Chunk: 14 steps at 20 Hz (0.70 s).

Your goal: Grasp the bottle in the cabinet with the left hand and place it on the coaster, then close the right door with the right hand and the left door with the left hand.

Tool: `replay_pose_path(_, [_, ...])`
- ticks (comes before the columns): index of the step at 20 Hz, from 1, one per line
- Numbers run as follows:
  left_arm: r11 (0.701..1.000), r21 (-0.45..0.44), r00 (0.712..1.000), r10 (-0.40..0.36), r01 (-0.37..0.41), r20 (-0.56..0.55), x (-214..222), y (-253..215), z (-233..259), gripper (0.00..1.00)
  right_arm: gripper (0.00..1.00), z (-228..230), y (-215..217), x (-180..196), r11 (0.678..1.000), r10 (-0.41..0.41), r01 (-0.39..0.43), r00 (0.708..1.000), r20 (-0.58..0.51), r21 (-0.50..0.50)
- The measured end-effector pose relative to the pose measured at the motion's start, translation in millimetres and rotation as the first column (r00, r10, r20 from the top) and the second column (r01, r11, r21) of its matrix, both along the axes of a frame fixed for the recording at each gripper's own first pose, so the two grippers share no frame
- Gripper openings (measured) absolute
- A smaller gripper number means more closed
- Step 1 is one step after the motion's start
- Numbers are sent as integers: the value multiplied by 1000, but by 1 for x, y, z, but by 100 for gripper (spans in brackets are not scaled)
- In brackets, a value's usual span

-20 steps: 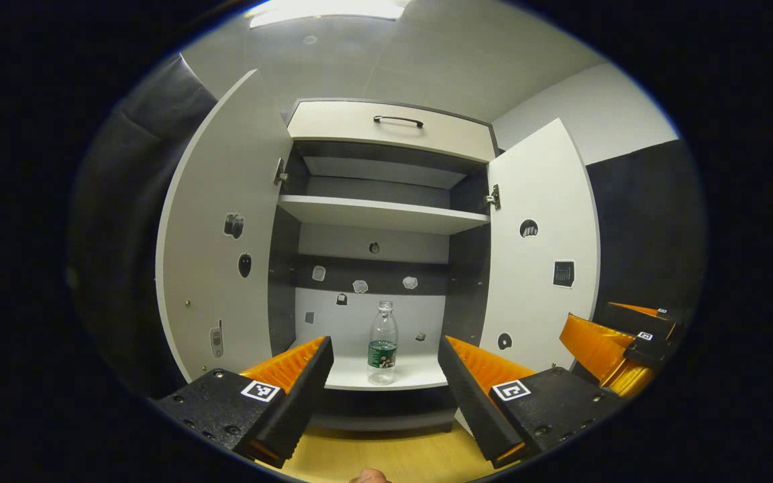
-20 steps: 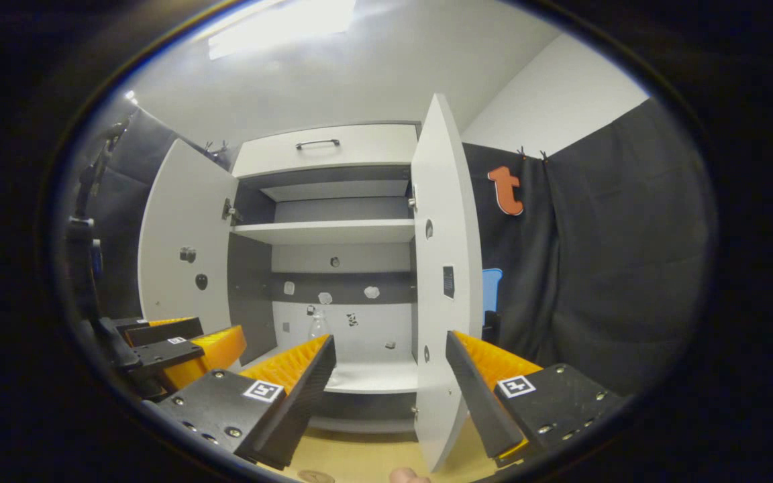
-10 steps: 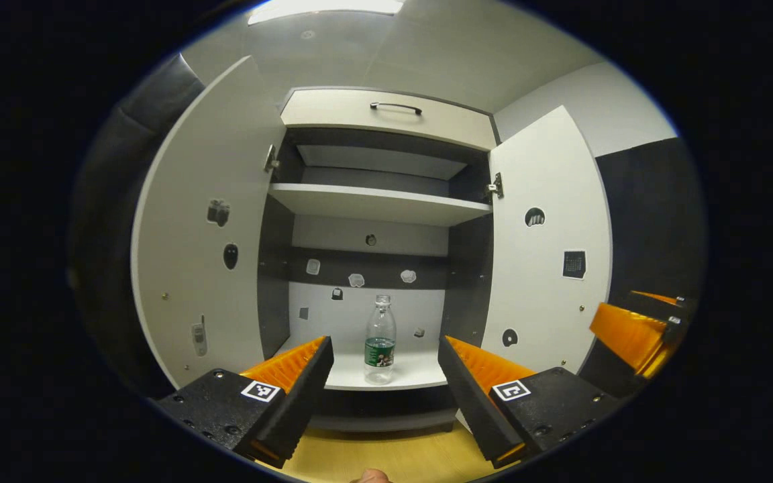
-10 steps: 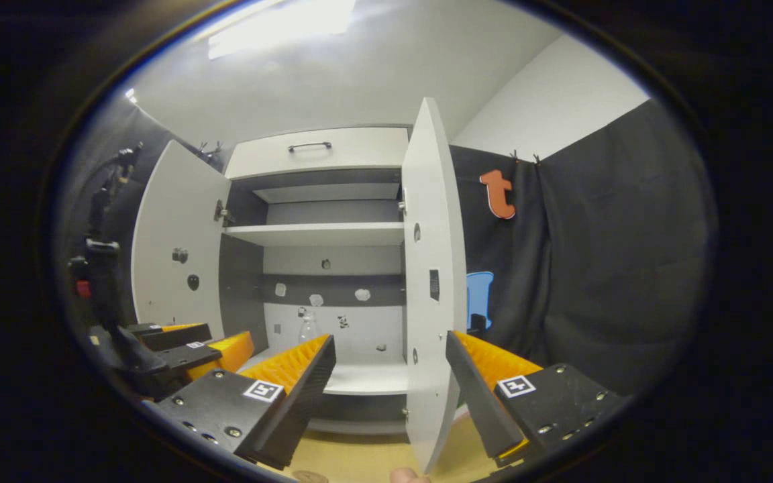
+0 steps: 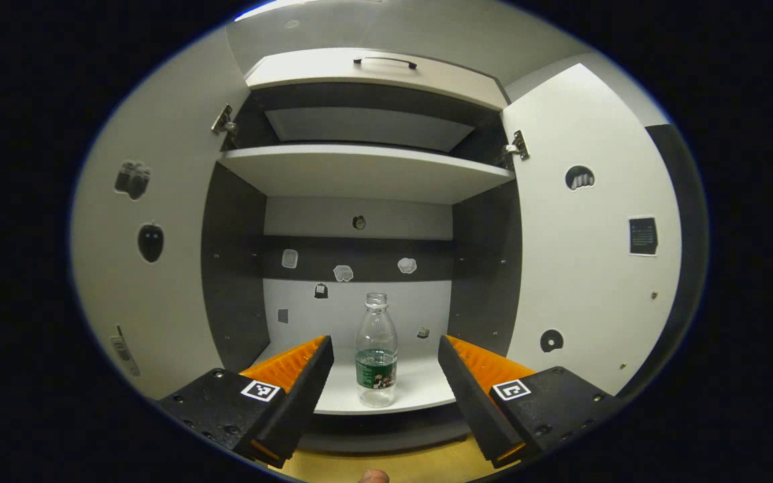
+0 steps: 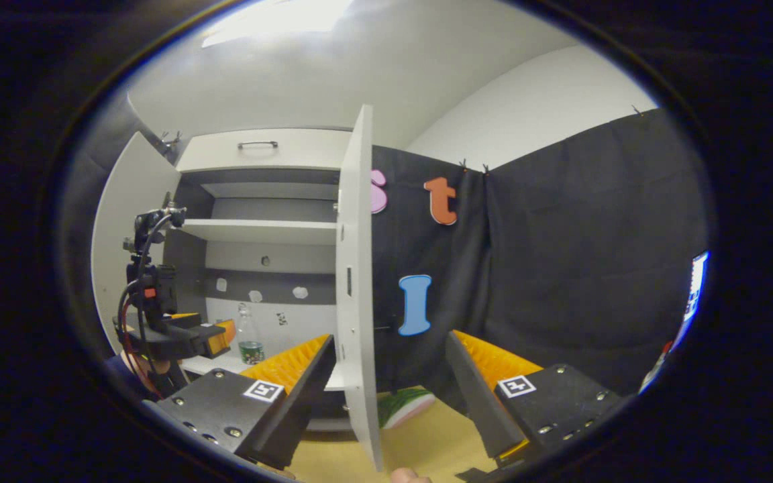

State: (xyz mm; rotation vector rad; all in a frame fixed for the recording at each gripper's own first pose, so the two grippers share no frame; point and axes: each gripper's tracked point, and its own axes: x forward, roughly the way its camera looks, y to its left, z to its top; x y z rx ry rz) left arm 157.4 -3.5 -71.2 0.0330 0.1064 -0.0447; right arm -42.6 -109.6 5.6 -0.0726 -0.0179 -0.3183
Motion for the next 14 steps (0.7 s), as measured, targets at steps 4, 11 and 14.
replay_pose_path(4, [1000,14,1000,11,-11,-25,45,5,-19,99,100,-3,-34,-16,992,-125,125,992,-6,-25])
replay_pose_path(11, [1000,10,998,22,-22,-63,99,12,-41,99,100,-17,-63,-39,963,-265,262,963,-44,-58])
replay_pose_path(14, [1000,17,995,26,-24,-91,110,15,-52,98,100,-22,-66,-43,956,-289,286,955,-58,-61])
